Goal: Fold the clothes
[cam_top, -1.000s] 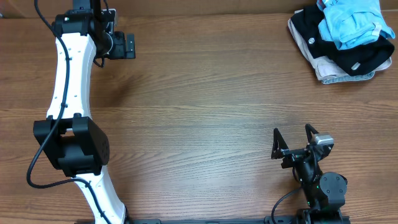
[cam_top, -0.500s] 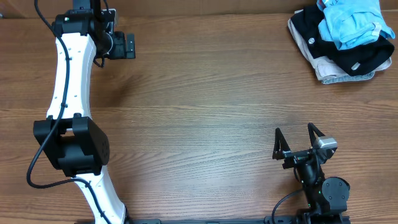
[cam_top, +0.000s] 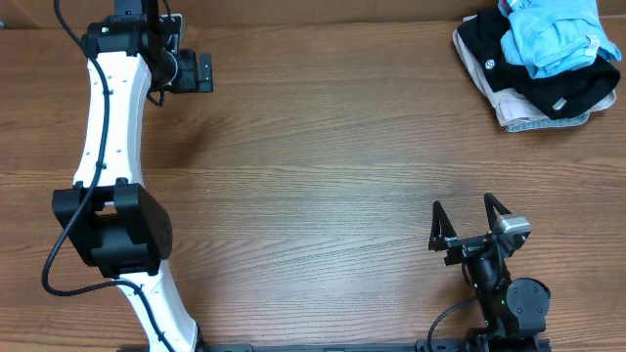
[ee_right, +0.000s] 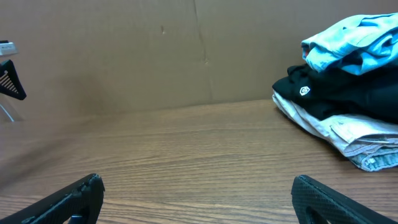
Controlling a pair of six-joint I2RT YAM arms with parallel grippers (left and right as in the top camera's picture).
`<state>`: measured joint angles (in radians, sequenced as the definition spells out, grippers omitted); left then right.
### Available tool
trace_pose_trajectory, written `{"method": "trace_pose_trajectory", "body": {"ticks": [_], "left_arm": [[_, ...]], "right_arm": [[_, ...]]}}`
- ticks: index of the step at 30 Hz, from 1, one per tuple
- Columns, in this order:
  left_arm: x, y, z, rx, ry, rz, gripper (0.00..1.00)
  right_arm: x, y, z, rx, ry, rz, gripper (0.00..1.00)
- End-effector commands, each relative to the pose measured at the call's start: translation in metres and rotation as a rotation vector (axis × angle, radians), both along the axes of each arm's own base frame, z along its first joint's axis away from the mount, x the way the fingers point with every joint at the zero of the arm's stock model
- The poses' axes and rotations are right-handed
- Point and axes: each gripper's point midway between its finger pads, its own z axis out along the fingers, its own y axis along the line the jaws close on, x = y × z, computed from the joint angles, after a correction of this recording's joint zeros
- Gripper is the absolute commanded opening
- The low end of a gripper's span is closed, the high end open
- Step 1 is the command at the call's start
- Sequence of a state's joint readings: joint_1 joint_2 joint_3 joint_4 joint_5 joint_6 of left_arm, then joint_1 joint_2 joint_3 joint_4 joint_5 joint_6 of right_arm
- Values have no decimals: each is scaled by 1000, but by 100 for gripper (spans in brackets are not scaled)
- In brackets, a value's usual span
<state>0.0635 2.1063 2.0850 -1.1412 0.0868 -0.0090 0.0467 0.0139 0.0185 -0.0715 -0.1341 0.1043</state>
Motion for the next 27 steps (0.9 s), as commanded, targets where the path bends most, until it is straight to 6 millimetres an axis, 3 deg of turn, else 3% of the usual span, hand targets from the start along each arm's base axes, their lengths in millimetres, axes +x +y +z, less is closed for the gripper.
{"method": "trace_pose_trajectory", "body": {"ticks": [1,5,8,17,20,21,24,27], "left_arm": [[3,2,-3,-15,3,18,100],[-6,1,8,-15,6,18,100],[-29,-10,31,-15,21,-2,100],[-114,-53,139,-14,-114,-102,100],[-154,-56,165,-15,-139,-118,100],[-181,-53,171,-5,-143,-118,100],[-210,-47,167,14,-177,-105,100],[-221,-44,143,22,-316,-98,100]], "right_arm": [[0,1,-2,0,-3,5,100],[0,1,-2,0,-3,5,100],[0,1,-2,0,-3,5,100],[0,1,-2,0,-3,5,100],[0,1,-2,0,-3,5,100],[0,1,-2,0,-3,5,100],[0,1,-2,0,-3,5,100],[0,1,-2,0,-3,5,100]]}}
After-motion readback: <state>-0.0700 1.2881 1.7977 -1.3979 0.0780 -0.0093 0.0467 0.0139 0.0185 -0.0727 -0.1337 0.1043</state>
